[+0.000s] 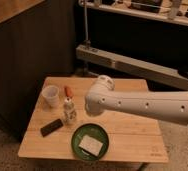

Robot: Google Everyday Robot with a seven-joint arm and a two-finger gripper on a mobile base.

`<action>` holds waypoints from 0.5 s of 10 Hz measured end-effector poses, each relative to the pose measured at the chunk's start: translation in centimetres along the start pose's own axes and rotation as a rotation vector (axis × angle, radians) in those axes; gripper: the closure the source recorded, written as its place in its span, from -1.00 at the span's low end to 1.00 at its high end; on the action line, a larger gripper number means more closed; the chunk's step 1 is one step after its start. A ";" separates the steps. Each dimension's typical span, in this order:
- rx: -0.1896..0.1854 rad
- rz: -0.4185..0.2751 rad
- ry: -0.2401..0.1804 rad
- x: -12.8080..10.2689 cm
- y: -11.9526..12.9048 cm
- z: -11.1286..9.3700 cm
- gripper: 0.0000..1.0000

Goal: Knock the bottle over

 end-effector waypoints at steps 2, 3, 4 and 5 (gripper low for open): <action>-0.003 -0.015 0.027 1.9 -0.7 0.0 0.90; -0.001 -0.024 0.039 3.0 -1.0 0.2 0.90; 0.015 -0.029 0.047 3.9 -1.3 0.4 0.90; 0.047 -0.034 0.058 4.9 -1.6 0.6 0.90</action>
